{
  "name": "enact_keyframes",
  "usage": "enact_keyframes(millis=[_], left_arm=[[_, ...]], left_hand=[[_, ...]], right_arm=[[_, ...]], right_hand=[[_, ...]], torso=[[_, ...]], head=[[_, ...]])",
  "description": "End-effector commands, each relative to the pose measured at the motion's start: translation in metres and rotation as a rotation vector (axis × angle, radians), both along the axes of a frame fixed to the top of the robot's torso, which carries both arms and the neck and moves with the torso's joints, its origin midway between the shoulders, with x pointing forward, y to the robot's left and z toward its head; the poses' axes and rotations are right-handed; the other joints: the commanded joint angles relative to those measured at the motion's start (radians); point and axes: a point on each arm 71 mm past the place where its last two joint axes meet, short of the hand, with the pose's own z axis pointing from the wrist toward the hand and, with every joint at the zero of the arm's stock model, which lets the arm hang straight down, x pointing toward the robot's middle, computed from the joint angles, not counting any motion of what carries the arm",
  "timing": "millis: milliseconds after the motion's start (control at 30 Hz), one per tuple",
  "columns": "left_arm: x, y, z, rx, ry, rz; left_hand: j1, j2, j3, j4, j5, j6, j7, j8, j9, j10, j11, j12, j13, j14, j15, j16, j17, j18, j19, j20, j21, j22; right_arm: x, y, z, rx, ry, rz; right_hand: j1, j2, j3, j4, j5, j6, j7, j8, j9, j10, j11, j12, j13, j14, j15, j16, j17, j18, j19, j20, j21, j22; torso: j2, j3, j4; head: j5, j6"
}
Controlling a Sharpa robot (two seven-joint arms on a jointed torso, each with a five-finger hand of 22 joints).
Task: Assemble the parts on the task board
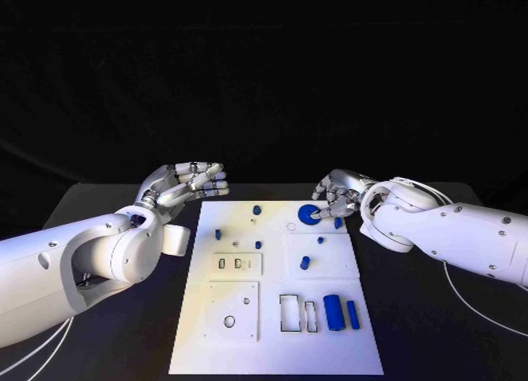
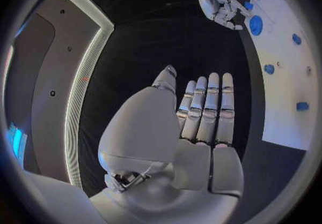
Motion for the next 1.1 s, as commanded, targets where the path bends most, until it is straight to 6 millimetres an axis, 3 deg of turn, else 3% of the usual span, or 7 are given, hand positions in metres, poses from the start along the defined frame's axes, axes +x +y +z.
enact_keyframes(millis=[33,200,367,667,933,1100], left_arm=[[-0.0004,-0.0021,0.0015,-0.010,-0.006,-0.013],[-0.0006,-0.0024,0.0016,-0.010,-0.006,-0.014],[-0.0007,-0.0023,0.0016,-0.010,-0.006,-0.014],[-0.0007,-0.0026,0.0017,-0.010,-0.006,-0.014],[-0.0006,-0.0017,0.0016,-0.009,-0.006,-0.011],[-0.0005,-0.0013,0.0015,-0.008,-0.005,-0.010]], left_hand=[[0.006,-0.004,-0.002,-0.001,-0.006,-0.003,0.002,-0.003,0.001,-0.007,0.003,-0.006,0.001,-0.009,0.001,-0.003,0.001,0.009,0.000,0.007,-0.005,-0.001],[0.006,-0.004,-0.003,-0.001,-0.009,-0.003,0.002,-0.004,0.001,-0.009,0.003,-0.007,0.001,-0.011,0.001,-0.004,0.002,0.009,0.000,0.008,-0.006,-0.002],[0.006,-0.004,-0.003,-0.001,-0.009,-0.003,0.002,-0.004,0.001,-0.009,0.003,-0.007,0.001,-0.011,0.001,-0.004,0.002,0.009,0.000,0.008,-0.006,-0.002],[0.006,-0.005,-0.004,-0.001,-0.009,-0.004,0.003,-0.004,0.001,-0.010,0.004,-0.007,0.001,-0.011,0.001,-0.005,0.003,0.009,0.001,0.008,-0.006,-0.003],[0.006,-0.005,-0.004,-0.002,-0.009,-0.004,0.003,-0.005,0.001,-0.010,0.004,-0.007,0.001,-0.012,0.002,-0.006,0.003,0.009,0.001,0.008,-0.006,-0.003],[0.006,-0.005,-0.004,-0.002,-0.009,-0.004,0.003,-0.005,0.001,-0.010,0.004,-0.007,0.001,-0.012,0.002,-0.006,0.003,0.009,0.001,0.008,-0.006,-0.003]], right_arm=[[0.0017,0.0031,-0.0049,-0.020,0.027,0.006],[0.0043,0.0077,-0.0102,-0.034,0.030,0.010],[0.0059,0.0092,-0.0123,-0.045,0.032,0.013],[0.0065,0.0111,-0.0136,-0.053,0.035,0.017],[0.0072,0.0090,-0.0140,-0.061,0.034,0.013],[0.0059,0.0108,-0.0146,-0.081,0.026,0.026]], right_hand=[[0.011,-0.001,-0.001,0.011,0.005,0.004,-0.001,-0.002,0.001,0.011,0.001,0.040,0.033,0.084,-0.006,0.005,0.158,-0.016,0.009,-0.001,0.005,0.007],[0.025,-0.001,0.002,0.030,0.009,0.009,0.000,-0.002,0.001,0.054,0.002,0.165,0.139,0.090,-0.004,0.016,0.191,-0.019,0.017,0.001,0.015,0.024],[0.035,-0.002,0.007,0.045,0.017,0.014,0.001,-0.002,0.001,0.100,0.004,0.278,0.237,0.097,-0.002,0.026,0.228,-0.024,0.029,0.003,0.033,0.050],[0.045,0.007,0.024,0.054,0.028,0.030,-0.001,0.002,0.001,0.128,0.002,0.341,0.292,0.100,-0.002,0.030,0.242,-0.026,0.035,0.003,0.042,0.065],[0.068,0.016,0.083,0.060,0.017,0.072,-0.009,0.011,-0.002,0.156,-0.005,0.392,0.337,0.102,-0.008,0.032,0.251,-0.029,0.041,-0.001,0.052,0.081],[0.083,0.006,0.139,0.055,0.017,0.097,-0.014,0.012,-0.006,0.168,-0.010,0.412,0.356,0.103,-0.012,0.033,0.255,-0.030,0.043,-0.006,0.055,0.089]], torso=[[0.002,0.0009,0.0016],[0.003,0.0002,0.0041],[0.001,0.0007,0.0012],[0.001,0.0009,0.0016],[0.001,0.0012,0.0011],[0.001,0.0015,0.0011]], head=[[0.001,-0.003],[0.006,-0.001],[0.007,-0.007],[0.006,-0.012],[0.006,-0.013],[0.006,-0.015]])
